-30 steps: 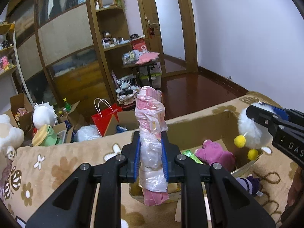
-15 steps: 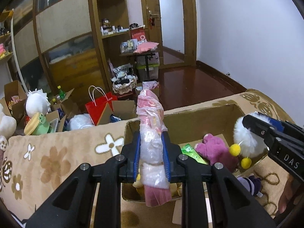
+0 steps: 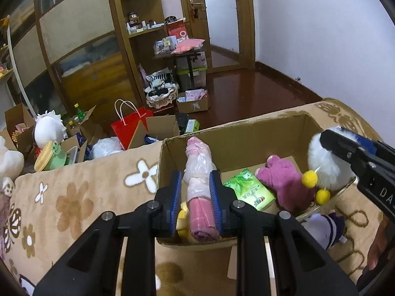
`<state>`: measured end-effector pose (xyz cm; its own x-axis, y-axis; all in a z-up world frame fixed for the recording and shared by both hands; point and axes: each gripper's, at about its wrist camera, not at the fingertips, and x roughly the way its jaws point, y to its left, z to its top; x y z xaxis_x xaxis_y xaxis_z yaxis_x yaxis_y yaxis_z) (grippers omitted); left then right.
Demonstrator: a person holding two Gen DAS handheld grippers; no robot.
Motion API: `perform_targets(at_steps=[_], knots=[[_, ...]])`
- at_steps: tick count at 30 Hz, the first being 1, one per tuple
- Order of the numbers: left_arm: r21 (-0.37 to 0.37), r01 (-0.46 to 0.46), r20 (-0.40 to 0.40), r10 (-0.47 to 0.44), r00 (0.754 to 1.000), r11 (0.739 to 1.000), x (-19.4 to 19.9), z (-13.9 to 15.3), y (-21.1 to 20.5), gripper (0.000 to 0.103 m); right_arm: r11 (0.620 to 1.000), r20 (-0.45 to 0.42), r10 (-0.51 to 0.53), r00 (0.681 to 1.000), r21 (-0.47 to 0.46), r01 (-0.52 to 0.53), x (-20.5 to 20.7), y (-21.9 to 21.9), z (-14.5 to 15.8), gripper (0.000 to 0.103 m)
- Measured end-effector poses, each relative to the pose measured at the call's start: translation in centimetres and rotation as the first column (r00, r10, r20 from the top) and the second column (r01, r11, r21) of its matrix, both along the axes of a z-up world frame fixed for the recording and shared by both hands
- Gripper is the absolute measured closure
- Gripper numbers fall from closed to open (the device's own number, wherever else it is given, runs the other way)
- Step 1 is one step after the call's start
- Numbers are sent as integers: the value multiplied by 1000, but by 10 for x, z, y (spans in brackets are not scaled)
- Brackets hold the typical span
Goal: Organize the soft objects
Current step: 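Lower the pink roll into the box with the left tool while the right tool drops the black-white plush in, then reach the left tool to the swirl cake cushion while the right tool reaches the purple doll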
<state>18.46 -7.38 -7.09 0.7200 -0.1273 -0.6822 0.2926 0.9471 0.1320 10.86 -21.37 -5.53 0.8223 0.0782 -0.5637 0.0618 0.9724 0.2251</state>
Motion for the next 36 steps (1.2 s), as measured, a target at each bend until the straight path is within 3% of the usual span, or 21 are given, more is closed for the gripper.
perform_targets(at_steps=[8, 15, 20, 24, 27, 32, 36], knots=[[22, -14, -14, 15, 1000, 1000, -4, 2, 2, 75, 1000, -10, -18, 1000, 14, 18, -4, -2, 0, 58], [24, -27, -12, 28, 1000, 999, -8, 11, 7, 71, 1000, 12, -30, 999, -10, 30, -13, -3, 14, 44], [23, -38, 12, 37, 999, 999, -15, 21, 10, 54, 999, 18, -47, 999, -3, 48, -23, -8, 24, 32], [1, -54, 17, 54, 998, 999, -23, 31, 18, 45, 998, 12, -62, 998, 21, 62, -33, -12, 29, 14], [-24, -64, 25, 65, 998, 998, -31, 40, 23, 31, 997, 12, -69, 998, 37, 68, -43, -16, 33, 0], [-40, -70, 28, 71, 997, 997, -44, 50, 29, 11, 998, 4, -66, 998, 13, 66, -56, -17, 42, 0], [-39, -73, 31, 75, 997, 997, -58, 52, 30, 6, 997, -7, -70, 997, 18, 71, -66, -17, 42, 0]])
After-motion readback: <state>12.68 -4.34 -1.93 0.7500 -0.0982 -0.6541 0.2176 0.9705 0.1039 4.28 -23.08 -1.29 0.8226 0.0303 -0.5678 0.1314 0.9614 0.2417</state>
